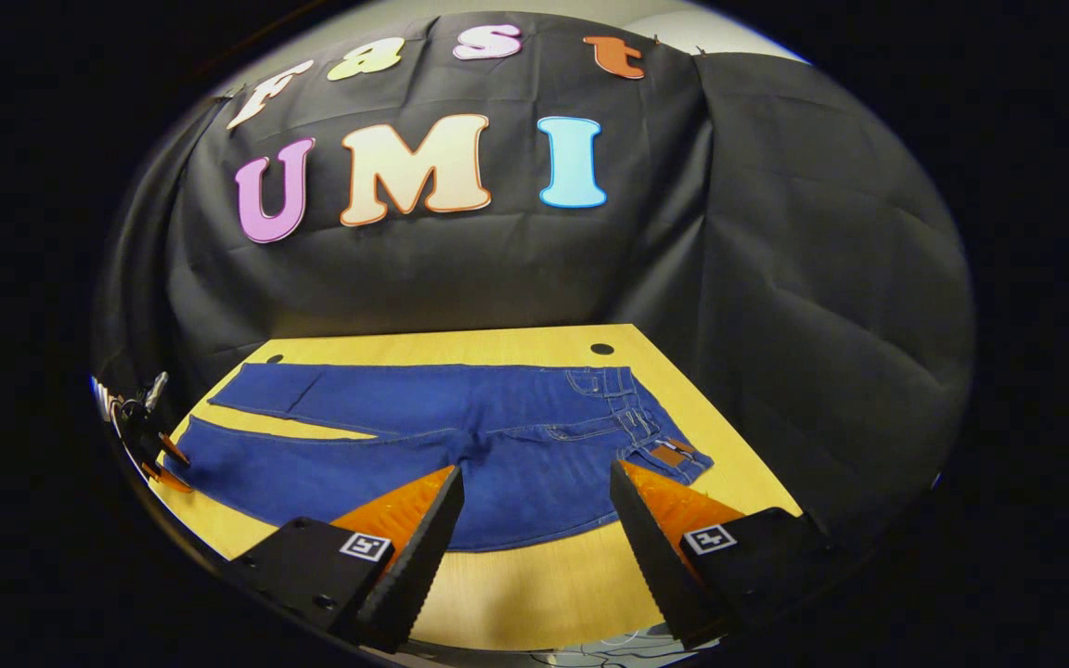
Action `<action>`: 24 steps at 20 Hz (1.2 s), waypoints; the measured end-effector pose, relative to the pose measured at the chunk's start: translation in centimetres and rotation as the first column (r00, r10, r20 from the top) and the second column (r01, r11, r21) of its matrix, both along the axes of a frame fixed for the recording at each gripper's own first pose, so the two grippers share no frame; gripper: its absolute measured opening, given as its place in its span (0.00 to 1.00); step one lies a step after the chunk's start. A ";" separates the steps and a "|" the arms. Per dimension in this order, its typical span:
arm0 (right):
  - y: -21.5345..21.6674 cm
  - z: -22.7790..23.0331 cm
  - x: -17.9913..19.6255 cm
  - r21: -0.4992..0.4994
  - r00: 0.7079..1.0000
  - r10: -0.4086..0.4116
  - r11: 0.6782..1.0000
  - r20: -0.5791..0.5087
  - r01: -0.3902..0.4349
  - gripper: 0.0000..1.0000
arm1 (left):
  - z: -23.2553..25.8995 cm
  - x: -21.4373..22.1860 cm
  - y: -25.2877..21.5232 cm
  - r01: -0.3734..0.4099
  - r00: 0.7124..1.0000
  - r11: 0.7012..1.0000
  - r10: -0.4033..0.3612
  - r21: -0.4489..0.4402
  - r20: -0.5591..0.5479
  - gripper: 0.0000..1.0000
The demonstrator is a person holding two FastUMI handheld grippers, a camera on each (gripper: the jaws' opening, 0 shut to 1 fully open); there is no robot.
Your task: Grasp the waist and the cuffs of the jeans and fold them to make the two legs overlap; first hold the waist and fold one-third of the jeans toward the cuffs, then hold the cuffs and fold the remaining one-third in the same direction to finish folding.
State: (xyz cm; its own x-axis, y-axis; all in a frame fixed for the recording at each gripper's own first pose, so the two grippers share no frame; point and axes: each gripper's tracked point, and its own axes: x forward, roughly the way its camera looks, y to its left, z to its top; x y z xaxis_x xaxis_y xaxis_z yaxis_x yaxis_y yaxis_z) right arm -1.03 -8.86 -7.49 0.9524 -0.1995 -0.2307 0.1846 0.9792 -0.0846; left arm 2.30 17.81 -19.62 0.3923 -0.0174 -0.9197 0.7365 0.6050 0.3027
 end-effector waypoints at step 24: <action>-3.0 -11.8 3.6 -0.237 0.752 0.348 0.802 -0.560 -0.548 0.99 | -0.1 1.4 -0.1 -0.119 0.993 0.984 0.116 0.133 0.030 0.00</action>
State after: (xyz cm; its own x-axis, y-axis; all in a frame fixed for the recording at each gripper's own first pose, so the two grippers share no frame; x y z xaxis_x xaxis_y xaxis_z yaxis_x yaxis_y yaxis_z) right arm 2.54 -11.84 -19.32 0.7409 0.0597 -0.6690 -0.4290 0.8084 -0.4030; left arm 3.73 17.75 -19.74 0.4045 0.1530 -0.9017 0.6547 0.6399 0.4023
